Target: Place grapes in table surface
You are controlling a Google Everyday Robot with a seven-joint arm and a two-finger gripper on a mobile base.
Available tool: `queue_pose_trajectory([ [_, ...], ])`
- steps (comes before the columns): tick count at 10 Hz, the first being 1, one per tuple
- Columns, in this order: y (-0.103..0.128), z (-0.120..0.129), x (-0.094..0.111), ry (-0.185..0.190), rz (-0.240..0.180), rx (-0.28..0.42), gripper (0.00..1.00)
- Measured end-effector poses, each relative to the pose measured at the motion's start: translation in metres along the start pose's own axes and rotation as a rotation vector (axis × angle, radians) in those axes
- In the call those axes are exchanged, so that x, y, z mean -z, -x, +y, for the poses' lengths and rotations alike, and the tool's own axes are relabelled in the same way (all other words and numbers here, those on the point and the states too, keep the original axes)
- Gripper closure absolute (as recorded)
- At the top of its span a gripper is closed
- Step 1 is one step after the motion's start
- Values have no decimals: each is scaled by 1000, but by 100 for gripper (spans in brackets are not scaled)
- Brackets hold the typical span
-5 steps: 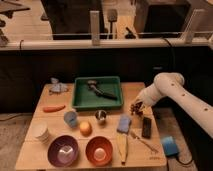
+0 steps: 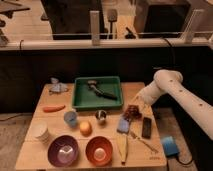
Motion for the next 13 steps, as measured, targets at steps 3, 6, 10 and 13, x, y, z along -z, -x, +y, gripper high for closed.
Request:
queue_pose_trajectory([
  [3,1,-1,-4,42,19,-26,20],
  [6,1,7,-7,13,40,-46,20],
  [10,1,12,-9,-7,48,-56,20],
  [13,0,14,-8,-7,49,-59,20],
])
